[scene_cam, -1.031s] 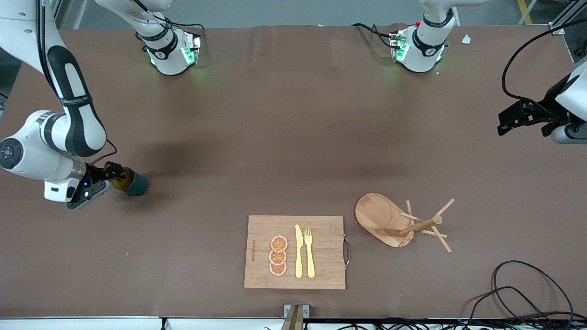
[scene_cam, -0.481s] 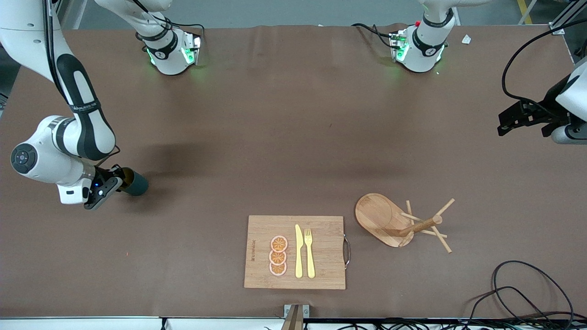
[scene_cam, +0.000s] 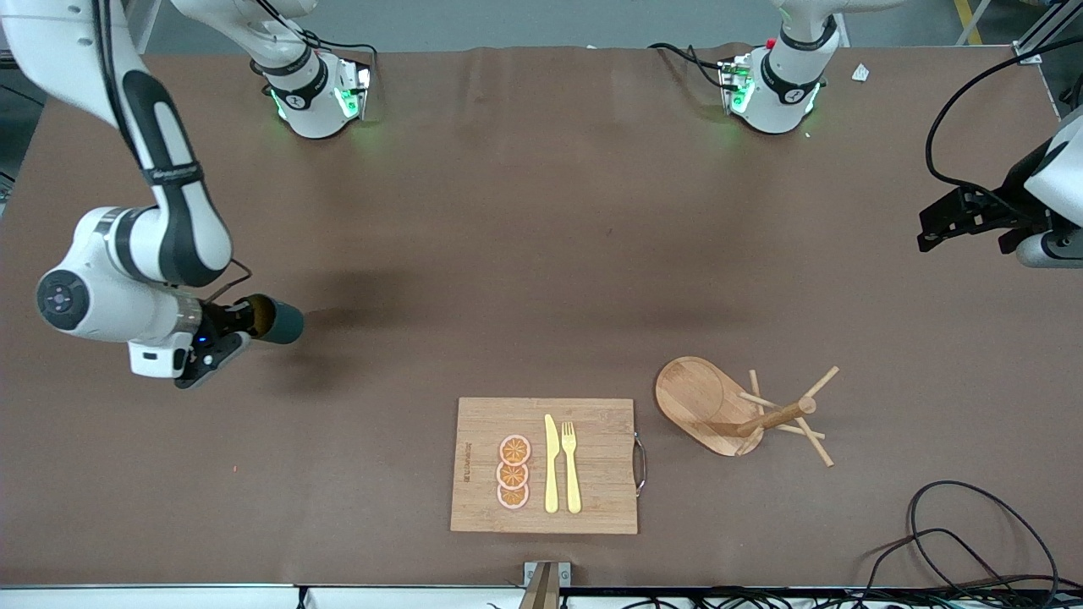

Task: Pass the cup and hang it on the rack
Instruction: 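Lift the teal mug with the right gripper toward the table middle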

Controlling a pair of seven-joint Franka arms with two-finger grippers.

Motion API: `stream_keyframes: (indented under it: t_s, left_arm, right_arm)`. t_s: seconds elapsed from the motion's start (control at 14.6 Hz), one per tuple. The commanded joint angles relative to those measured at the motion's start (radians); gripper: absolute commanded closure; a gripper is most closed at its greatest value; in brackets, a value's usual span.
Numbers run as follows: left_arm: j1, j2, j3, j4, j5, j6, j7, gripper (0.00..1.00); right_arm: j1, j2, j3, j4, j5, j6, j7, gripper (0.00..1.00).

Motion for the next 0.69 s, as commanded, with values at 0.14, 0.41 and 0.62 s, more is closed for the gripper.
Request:
stream_keyframes:
  t_s: [0.14, 0.41, 0.62]
  left_arm:
    - [0.003, 0.012, -0.001, 0.023, -0.007, 0.012, 0.016, 0.00]
    - [-0.001, 0.012, -0.001, 0.023, -0.007, 0.012, 0.005, 0.00]
    - [0.000, 0.012, -0.002, 0.021, -0.007, 0.012, 0.005, 0.00]
  right_arm:
    - [0.237, -0.083, -0.007, -0.025, 0.006, -0.026, 0.437, 1.00]
    - [0.459, -0.074, -0.008, -0.005, 0.006, 0.026, 0.787, 1.00]
    - [0.581, -0.030, -0.008, 0.030, 0.007, 0.094, 0.970, 1.00]
